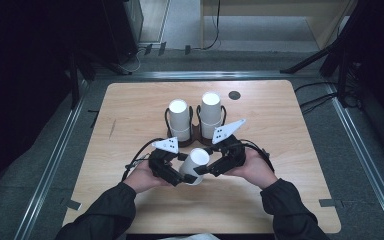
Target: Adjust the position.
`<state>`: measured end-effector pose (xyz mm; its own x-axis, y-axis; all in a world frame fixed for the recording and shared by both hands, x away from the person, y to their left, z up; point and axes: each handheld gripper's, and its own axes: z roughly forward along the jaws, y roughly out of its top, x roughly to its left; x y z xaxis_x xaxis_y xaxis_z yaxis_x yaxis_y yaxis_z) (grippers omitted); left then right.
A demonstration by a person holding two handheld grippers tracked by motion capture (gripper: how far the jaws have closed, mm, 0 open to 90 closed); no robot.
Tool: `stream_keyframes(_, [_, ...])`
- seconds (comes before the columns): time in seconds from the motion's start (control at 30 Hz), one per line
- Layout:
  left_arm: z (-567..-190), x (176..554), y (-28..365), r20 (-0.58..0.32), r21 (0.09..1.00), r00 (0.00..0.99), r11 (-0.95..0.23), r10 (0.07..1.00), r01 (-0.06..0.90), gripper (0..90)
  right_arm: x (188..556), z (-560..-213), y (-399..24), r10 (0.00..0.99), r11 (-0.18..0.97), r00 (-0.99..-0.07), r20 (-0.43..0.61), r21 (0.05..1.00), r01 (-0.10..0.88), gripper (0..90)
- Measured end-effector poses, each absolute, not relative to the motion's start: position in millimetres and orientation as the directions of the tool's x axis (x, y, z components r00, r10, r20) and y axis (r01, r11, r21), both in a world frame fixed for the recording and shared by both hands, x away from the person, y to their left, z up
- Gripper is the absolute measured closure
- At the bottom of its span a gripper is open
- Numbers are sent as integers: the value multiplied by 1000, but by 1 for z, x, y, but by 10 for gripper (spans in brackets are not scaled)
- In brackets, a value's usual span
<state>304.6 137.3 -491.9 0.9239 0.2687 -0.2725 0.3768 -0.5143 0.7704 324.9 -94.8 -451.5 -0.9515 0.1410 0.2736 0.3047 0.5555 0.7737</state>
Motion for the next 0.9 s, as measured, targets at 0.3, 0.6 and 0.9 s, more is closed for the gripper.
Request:
stream_keyframes(0.3, [-488,302,137,-220,804,942,-500,254,322,238,327,-450,-96,128,522,-945,302,789,323,333])
stream_keyframes(0.6, [-485,304,137,-241,788,944,-522,226,326,273,329,-453,-98,119,513,-935,334,786,346,294])
stream_keyframes(0.9, [-477,308,143,-242,763,941,-552,236,335,272,326,-455,-106,140,526,-950,278,792,309,245])
